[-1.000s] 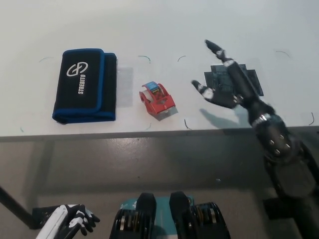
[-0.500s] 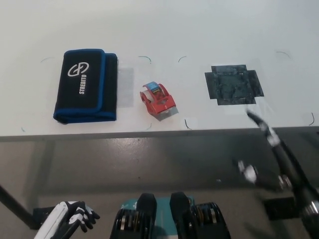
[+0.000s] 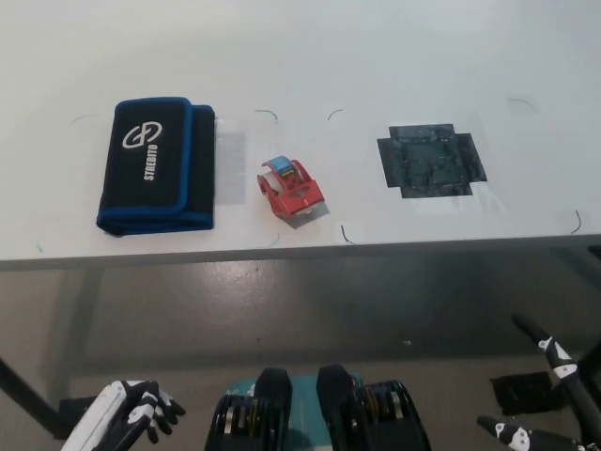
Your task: Use the right hand to move the tape on the right hand side to the notebook on the left hand side
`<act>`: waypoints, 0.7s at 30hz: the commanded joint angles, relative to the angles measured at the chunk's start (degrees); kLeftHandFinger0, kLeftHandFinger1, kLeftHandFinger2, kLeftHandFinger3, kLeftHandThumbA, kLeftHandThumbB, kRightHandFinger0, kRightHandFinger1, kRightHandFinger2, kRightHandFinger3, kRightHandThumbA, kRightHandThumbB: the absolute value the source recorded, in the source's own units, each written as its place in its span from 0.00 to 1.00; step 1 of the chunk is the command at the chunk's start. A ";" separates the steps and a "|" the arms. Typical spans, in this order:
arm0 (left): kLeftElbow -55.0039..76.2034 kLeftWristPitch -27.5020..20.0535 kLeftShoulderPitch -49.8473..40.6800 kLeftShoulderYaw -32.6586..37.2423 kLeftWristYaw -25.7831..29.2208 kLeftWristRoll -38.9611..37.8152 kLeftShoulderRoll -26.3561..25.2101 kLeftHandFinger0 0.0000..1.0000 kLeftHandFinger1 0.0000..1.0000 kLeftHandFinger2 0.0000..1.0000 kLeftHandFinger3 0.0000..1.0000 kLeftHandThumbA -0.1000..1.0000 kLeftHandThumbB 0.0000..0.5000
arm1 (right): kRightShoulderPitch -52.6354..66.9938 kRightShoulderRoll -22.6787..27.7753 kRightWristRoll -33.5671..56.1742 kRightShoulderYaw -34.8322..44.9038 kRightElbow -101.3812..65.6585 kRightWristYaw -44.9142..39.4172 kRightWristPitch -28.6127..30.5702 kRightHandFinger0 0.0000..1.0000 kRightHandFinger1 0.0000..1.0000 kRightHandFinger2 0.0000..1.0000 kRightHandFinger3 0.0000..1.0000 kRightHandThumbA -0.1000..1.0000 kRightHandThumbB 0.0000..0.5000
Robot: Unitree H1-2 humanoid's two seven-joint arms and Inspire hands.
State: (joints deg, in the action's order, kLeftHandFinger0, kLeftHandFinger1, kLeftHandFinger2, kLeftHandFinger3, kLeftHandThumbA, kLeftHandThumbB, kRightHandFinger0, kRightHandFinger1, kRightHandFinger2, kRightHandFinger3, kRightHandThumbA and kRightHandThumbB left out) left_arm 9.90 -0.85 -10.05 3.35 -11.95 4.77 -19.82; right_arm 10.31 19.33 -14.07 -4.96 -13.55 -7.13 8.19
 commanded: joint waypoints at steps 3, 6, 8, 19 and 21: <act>1.48 -1.12 -1.58 -0.55 -0.47 -0.95 -0.33 0.39 0.41 0.49 0.66 0.84 0.32 | -0.53 0.40 -2.77 -0.75 1.05 -0.28 0.95 1.00 1.00 1.00 1.00 0.91 0.16; 1.44 -1.38 -1.56 -0.75 -0.68 -1.78 -0.28 0.40 0.41 0.49 0.66 0.81 0.31 | -0.98 0.24 -2.74 -0.53 1.56 0.03 1.31 1.00 1.00 1.00 1.00 0.90 0.14; 1.52 -1.19 -1.74 -0.68 -0.65 -1.47 -0.32 0.42 0.41 0.49 0.67 0.83 0.32 | -1.19 0.44 -3.29 -0.39 1.71 0.19 1.42 1.00 1.00 1.00 1.00 0.90 0.13; 0.09 -2.49 -1.00 -0.97 -0.93 -2.36 -0.28 0.38 0.39 0.46 0.64 0.82 0.35 | -1.99 1.06 -4.41 -0.05 1.83 -0.15 1.30 1.00 1.00 1.00 1.00 0.90 0.13; -0.10 -2.76 -1.06 -1.05 -1.07 -3.01 -0.18 0.37 0.39 0.46 0.63 0.81 0.34 | -2.07 1.23 -5.43 0.08 1.90 0.28 1.49 1.00 1.00 1.00 1.00 0.89 0.13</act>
State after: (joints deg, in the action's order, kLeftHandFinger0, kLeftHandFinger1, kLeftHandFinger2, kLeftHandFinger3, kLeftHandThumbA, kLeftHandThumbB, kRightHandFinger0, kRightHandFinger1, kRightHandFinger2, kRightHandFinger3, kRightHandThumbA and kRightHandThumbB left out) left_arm 9.37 -1.59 -11.31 3.05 -12.28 3.53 -19.50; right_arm 9.11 19.36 -17.63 -5.45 -11.29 -7.28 8.37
